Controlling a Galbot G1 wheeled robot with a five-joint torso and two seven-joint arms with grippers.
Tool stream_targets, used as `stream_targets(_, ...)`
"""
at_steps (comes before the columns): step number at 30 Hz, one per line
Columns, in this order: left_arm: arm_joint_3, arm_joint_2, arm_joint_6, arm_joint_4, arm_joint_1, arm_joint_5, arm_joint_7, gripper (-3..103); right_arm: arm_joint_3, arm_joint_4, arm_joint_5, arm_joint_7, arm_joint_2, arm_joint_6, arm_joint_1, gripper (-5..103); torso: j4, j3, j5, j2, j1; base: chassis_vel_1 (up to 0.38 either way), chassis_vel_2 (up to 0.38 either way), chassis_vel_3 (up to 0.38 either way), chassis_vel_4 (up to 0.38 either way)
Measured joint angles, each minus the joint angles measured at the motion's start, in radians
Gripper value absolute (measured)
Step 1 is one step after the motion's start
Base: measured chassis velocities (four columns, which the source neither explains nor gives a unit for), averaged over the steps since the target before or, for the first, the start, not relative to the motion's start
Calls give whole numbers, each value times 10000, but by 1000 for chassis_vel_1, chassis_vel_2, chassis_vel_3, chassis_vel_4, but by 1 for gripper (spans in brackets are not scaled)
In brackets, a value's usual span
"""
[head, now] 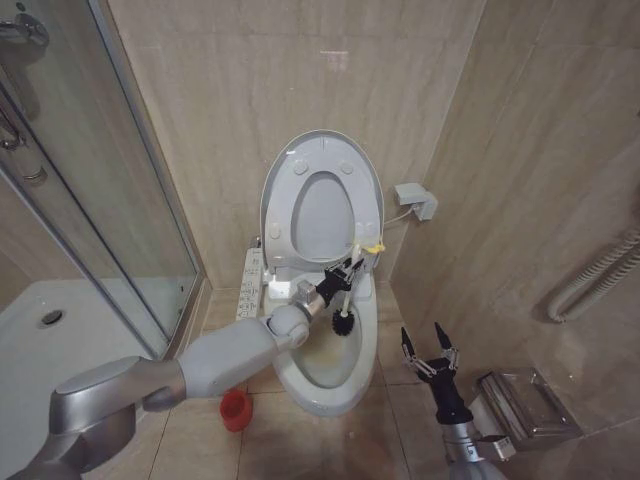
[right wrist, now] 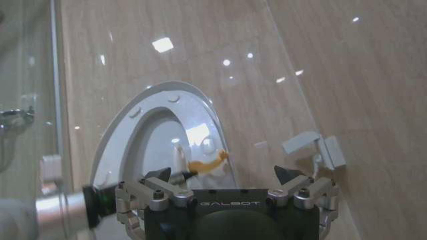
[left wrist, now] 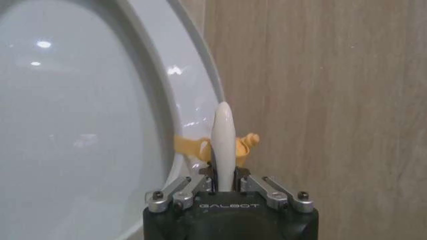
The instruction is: Open the toilet lid, clean the toilet bowl with a toilet brush, close the toilet lid, and flush.
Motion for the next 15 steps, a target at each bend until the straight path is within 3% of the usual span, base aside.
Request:
stream_targets(3, 123, 282, 282, -523, -224, -215, -145, 19, 3, -84, -16, 110, -29, 16, 24, 100, 1, 0, 0, 0, 0, 0, 0, 0, 0)
stream_targets(6, 277, 1011, 758, -1658, -627, -732, -523, 19, 4, -262, -96, 372, -78, 76, 132, 100, 2, 0, -1, 0, 0, 0, 0, 0, 0)
stream_targets(9, 427, 1362, 866, -2075, -921, -885, -614, 19, 80, -283, -137, 500, -61, 104, 145, 100, 9, 0, 3, 0, 0, 0, 0, 0, 0)
stream_targets(12, 784, 1934, 889, -2715, -1437, -1077, -609, 19, 274, -207, -140, 582, -43, 188, 40, 100, -6, 0, -1, 0, 0, 0, 0, 0, 0)
stream_targets(15, 921, 2502, 890, -3205, -1591, -1104, -626, 19, 279, -176, -141, 655, -99, 206, 34, 100, -2, 0, 1, 0, 0, 0, 0, 0, 0)
